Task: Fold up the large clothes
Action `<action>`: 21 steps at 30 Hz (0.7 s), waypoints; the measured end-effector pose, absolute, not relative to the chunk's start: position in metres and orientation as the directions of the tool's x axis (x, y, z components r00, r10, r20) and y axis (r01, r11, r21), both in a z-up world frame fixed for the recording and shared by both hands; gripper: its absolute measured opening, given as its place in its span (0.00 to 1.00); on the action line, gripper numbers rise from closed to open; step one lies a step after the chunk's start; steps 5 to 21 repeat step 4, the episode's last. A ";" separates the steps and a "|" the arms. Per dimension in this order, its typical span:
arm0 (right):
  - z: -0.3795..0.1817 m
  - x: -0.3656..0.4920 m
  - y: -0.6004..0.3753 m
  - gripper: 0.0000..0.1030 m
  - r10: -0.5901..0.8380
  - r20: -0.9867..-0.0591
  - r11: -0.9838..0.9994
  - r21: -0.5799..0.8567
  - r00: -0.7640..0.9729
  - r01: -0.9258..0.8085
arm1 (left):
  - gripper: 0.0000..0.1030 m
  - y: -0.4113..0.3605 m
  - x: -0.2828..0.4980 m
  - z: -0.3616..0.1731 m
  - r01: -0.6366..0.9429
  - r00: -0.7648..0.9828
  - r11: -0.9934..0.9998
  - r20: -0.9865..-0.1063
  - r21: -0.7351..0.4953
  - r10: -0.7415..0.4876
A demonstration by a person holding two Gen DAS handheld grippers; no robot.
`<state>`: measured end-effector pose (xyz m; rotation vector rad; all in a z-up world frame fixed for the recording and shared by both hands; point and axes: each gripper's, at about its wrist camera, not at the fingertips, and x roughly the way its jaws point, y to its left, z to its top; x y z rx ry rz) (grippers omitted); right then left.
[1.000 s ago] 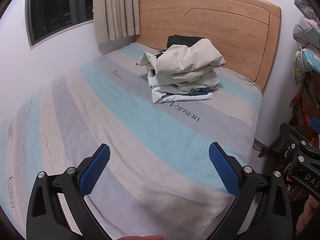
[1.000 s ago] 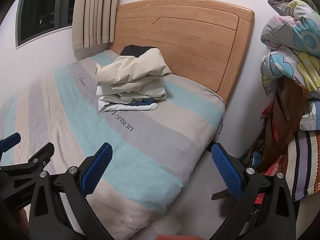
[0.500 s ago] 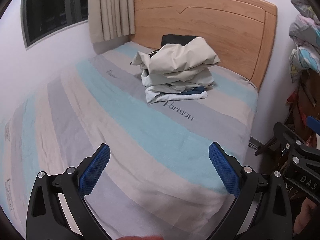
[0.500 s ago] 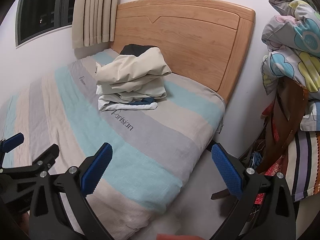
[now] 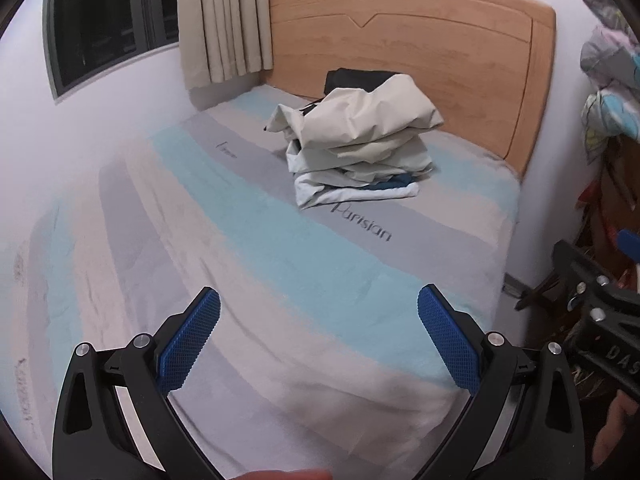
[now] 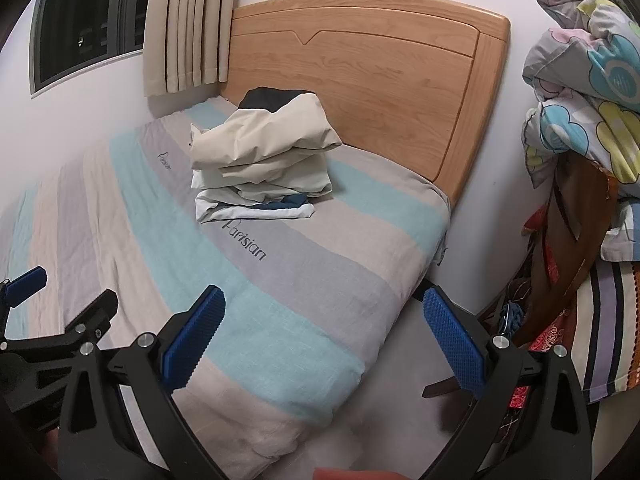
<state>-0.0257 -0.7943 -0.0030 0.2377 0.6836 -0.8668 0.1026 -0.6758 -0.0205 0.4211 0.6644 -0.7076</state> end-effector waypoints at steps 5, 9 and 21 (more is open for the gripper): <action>-0.003 -0.025 -0.796 0.93 -0.620 -0.640 0.638 -0.074 0.455 0.767 | 0.94 -0.673 0.111 -0.019 0.700 0.562 0.706 -0.691 0.105 -0.454; -0.003 -0.025 -0.796 0.93 -0.620 -0.640 0.638 -0.074 0.455 0.767 | 0.94 -0.673 0.111 -0.019 0.700 0.562 0.706 -0.691 0.105 -0.454; -0.003 -0.025 -0.796 0.93 -0.620 -0.640 0.638 -0.074 0.455 0.767 | 0.94 -0.673 0.111 -0.019 0.700 0.562 0.706 -0.691 0.105 -0.454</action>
